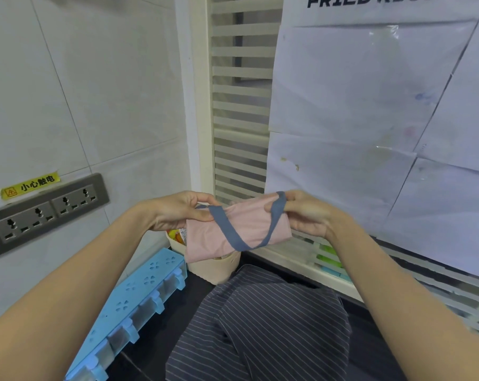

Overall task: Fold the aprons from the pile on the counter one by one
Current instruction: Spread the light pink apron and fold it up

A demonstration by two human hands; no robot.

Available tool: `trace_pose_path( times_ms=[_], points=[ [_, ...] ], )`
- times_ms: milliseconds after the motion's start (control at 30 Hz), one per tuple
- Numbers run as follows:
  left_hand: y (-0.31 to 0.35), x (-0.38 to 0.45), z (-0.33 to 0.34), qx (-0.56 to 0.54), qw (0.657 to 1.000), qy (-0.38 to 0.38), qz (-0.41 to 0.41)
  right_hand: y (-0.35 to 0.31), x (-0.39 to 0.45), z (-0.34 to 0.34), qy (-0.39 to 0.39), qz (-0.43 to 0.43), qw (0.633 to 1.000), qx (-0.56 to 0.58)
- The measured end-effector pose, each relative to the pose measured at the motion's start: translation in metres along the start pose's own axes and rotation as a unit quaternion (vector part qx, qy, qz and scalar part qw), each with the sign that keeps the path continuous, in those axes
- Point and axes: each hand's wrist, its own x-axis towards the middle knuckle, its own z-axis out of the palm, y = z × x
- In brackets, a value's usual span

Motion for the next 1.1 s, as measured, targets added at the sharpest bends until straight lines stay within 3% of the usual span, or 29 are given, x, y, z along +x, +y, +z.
trace_pose_path(
  times_ms=[300,467,567,633,700,767,933,1100],
  points=[
    [0.014,-0.003,0.017,0.033,0.997,-0.050,-0.050,-0.032,0.002,0.006,-0.046,0.092,0.959,-0.263],
    [0.019,0.007,0.024,0.109,0.991,-0.052,-0.063,-0.038,0.009,0.031,-0.080,0.152,0.860,-0.481],
    [0.025,0.013,0.034,0.170,0.981,-0.054,-0.072,-0.028,0.020,0.048,-0.064,0.103,0.814,-0.569],
    [0.026,0.010,0.032,0.139,0.988,-0.045,-0.058,-0.025,0.023,0.046,-0.030,0.052,0.839,-0.540],
    [0.019,0.005,0.022,0.003,0.999,-0.038,-0.020,-0.026,0.020,0.040,0.016,0.005,0.894,-0.447],
    [0.012,0.002,0.014,-0.112,0.993,-0.023,0.020,-0.031,0.017,0.038,0.044,-0.018,0.923,-0.381],
    [0.007,0.008,0.021,-0.091,0.994,0.056,0.023,-0.044,0.018,0.051,0.087,-0.078,0.899,-0.421],
    [0.015,0.003,0.020,-0.029,0.992,0.103,0.063,-0.052,0.017,0.057,0.031,-0.068,0.965,-0.250]
  ],
)
